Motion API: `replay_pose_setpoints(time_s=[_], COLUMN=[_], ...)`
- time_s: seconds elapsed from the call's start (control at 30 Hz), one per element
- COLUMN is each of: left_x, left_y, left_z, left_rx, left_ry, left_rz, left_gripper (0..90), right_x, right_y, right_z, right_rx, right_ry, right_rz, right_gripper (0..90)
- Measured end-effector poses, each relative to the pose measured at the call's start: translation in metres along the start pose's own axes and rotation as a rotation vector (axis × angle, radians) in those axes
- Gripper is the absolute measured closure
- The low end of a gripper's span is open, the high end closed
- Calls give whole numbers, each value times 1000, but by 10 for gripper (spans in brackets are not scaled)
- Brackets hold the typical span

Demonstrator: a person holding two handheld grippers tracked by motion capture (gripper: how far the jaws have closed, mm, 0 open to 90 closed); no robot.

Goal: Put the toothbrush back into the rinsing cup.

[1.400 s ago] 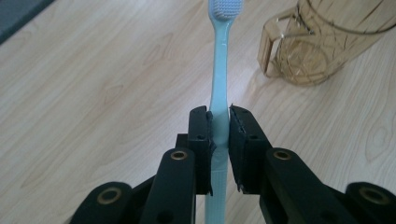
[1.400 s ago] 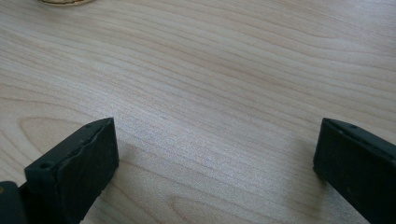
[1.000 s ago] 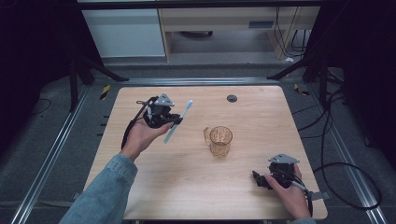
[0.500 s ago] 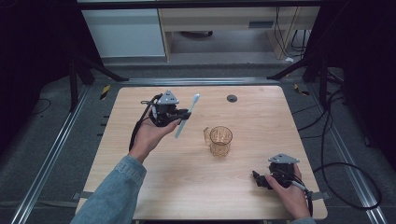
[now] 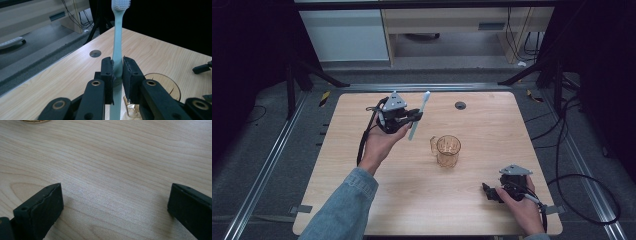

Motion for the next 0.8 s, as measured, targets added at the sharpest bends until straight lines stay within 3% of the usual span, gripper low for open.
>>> replay_pose_setpoints(time_s=[0.4, 0.8], left_x=[-6, -12], left_y=[7, 6], left_z=[13, 8], left_rx=[2, 12], left_ry=[85, 118], left_rz=[3, -9], left_gripper=[787, 787], right_x=[0, 0], right_y=[0, 0], right_z=[0, 0], right_rx=[-1, -1], right_ry=[0, 0], right_rz=[-1, 0], right_gripper=[7, 6])
Point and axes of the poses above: each handheld gripper's, and its own axes: x roughly backward along the jaws, z roughly out of its top, y roughly to its right, the point moved 2 cm from there along -x, roughly forward along the jaws, and after that the axes turned 6 degrees about z, right-handed, at the moved point
